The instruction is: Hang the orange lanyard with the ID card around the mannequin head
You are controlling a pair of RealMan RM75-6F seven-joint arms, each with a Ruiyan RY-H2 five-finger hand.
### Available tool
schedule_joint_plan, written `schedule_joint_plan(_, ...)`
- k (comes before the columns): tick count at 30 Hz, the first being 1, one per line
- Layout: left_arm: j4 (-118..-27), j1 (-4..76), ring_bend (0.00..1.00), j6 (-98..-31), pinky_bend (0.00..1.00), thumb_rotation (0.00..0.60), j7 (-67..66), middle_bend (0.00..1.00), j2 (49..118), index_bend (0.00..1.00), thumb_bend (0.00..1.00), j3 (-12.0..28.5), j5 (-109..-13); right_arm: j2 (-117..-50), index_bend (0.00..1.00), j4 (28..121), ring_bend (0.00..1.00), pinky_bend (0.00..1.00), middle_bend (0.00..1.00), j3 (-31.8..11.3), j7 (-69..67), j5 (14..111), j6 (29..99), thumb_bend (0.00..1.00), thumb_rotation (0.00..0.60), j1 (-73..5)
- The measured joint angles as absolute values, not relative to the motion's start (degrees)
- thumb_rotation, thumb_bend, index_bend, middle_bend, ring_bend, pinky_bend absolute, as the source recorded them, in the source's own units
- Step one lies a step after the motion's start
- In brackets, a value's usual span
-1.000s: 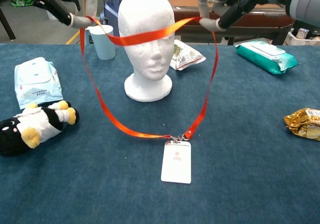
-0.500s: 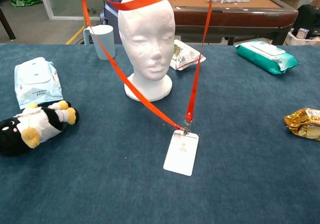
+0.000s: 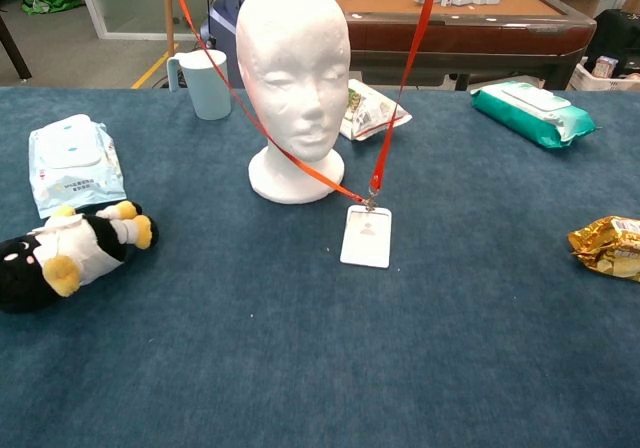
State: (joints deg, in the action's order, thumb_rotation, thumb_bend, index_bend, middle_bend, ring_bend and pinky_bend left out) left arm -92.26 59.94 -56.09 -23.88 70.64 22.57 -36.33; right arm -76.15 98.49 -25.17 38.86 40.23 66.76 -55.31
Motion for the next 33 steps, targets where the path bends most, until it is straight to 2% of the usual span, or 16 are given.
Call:
schedule_joint_plan(13,-81.68,65.19,1.0,-53.56,0.88,0.6,-27.18,1.0,76.0,0.62,0.38,22.19,-32.24,-80.84,0.67,91.78,0.94,1.0,0.91,-25.48,42.19,33.29,67.61,0.42,0.6,-60.04)
schedule_joint_plan(33,-67.89,70.69,1.0,-49.93,0.88,0.6,-31.88,1.0,82.54,0.6,0.38,22.31,-24.48,-84.83,0.67,85.46,0.94,1.0,0.91,-25.57,46.56,29.56,68.94,0.42,0.6,-64.43)
